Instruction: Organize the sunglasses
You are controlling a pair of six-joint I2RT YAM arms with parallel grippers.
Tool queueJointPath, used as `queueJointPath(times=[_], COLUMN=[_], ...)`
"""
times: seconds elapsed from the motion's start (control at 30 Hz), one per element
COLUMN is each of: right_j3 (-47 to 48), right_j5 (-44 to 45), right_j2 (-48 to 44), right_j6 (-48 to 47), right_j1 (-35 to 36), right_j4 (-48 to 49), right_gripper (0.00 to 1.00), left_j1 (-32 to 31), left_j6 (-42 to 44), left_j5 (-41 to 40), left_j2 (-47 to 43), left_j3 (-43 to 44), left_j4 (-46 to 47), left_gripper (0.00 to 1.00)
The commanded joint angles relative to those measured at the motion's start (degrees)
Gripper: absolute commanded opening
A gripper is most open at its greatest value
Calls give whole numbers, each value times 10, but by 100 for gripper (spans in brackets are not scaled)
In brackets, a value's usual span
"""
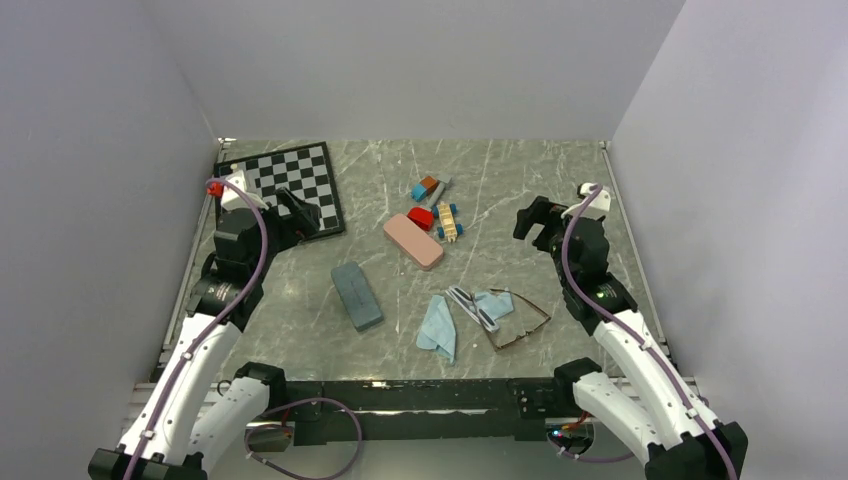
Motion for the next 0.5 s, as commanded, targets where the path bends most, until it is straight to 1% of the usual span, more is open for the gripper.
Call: queueJointPath(times=[0.0,0.1,0.17,0.2,0.3,0.37,0.4,0.47], right_j3=[-5,-3,-3,-3,8,33,50,95], right_j5=[-29,-82,-151,-190,-280,-318,-311,-260], right_j2=[-12,-2,9,20,76,132,165,235], right_j6=[-4,-22,-60,-70,-74,-86,-99,-146], right_j1=[-2,-2,-2,-1,5,27,49,106], right_j4=[45,55,61,80,123,130,125,100], right_gripper=[100,100,100,100,100,100,100,100], left_j1=[-1,-1,-1,-1,-2,-3,-4,-4], left_j6=[-33,-52,-62,-67,-77,-79,-81,-78], left_j5=[15,30,41,44,67,84,93,105], left_j2=[-4,8,23,29,43,44,42,37], left_j3=[-7,-13,-18,-18,-30,-53,-65,-90], left_j4=[12,5,2,-6,-21,-17,-16,-14], left_gripper=[99,99,99,99,99,99,99,99])
